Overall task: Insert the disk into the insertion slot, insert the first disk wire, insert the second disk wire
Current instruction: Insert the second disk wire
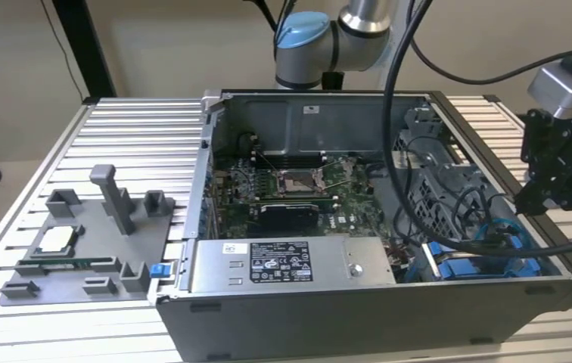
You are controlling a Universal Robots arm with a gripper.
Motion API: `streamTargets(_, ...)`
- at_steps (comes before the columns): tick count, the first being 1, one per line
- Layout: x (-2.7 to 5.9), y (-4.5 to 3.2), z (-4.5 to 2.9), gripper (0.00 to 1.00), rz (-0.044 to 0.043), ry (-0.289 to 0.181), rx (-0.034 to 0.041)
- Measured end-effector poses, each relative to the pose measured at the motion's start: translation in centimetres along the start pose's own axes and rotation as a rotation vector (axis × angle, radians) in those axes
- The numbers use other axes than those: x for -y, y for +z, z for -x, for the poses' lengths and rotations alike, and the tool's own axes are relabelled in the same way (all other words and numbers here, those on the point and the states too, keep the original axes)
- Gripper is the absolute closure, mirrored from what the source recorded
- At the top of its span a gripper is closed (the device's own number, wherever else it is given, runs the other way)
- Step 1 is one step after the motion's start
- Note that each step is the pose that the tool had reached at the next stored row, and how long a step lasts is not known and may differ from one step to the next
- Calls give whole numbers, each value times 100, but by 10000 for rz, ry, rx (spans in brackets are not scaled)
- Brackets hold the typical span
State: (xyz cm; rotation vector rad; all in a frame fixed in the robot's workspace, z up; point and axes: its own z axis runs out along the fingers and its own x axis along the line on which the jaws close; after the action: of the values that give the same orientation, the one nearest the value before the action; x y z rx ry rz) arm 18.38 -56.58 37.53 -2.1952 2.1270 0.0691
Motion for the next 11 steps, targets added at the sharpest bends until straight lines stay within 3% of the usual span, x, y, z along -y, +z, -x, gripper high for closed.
streamTargets(11, 0, 15, -1, 0, 0, -2, 0)
